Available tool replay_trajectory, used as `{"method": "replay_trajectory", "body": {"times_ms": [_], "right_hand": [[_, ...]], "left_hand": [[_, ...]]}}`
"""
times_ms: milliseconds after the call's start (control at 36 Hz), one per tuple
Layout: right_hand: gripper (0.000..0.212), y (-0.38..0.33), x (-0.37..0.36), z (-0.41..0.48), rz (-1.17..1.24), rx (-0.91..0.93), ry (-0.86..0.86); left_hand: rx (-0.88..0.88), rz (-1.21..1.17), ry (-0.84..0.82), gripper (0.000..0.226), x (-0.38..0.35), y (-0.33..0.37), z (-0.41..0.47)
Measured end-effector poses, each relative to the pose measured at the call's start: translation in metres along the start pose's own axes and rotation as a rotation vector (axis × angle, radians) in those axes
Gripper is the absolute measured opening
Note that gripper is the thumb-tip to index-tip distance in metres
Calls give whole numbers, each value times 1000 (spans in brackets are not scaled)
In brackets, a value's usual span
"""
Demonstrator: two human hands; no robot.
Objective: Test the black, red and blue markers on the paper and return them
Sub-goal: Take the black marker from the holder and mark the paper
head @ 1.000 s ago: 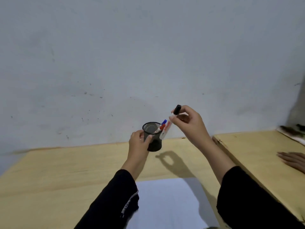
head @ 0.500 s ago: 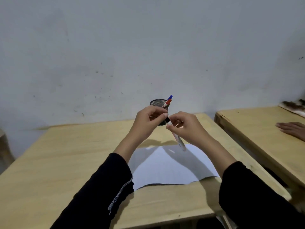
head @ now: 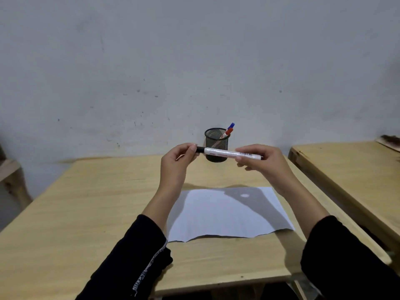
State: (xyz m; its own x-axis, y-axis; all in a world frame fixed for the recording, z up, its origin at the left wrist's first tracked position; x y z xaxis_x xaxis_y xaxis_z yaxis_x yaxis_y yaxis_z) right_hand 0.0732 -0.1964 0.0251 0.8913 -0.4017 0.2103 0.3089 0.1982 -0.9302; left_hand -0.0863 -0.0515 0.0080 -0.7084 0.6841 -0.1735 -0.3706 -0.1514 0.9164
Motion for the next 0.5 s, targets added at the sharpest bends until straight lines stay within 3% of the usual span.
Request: {"method": "replay_trajectory", "body": {"times_ms": [167,333,500], "right_hand": [[12,19,-24,0,721,-19,142],[8,29,-56,8,765,-53,124],[7,28,-66,19,723,-43,79]], "left_hand": [[70,-127,-41,6,-9,-17,-15],[85,-143,-103,6,-17,-16,-18],[32,79,-129,7,-4,-7,-16]]}}
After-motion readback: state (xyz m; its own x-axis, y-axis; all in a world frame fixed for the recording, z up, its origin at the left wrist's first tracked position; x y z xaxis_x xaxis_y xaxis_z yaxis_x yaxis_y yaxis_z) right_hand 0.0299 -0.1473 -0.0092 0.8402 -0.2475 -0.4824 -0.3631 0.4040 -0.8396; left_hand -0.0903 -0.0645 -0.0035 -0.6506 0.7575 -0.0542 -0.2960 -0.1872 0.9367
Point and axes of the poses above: each hand's wrist, its own z-axis towards the middle knuckle, its own x-axis out of the back of the hand, y = z × x, the point moved 6 cm from there along z, towards the middle knuckle, and after that the axes turned 13 degrees about -y, right-handed, at the moved point
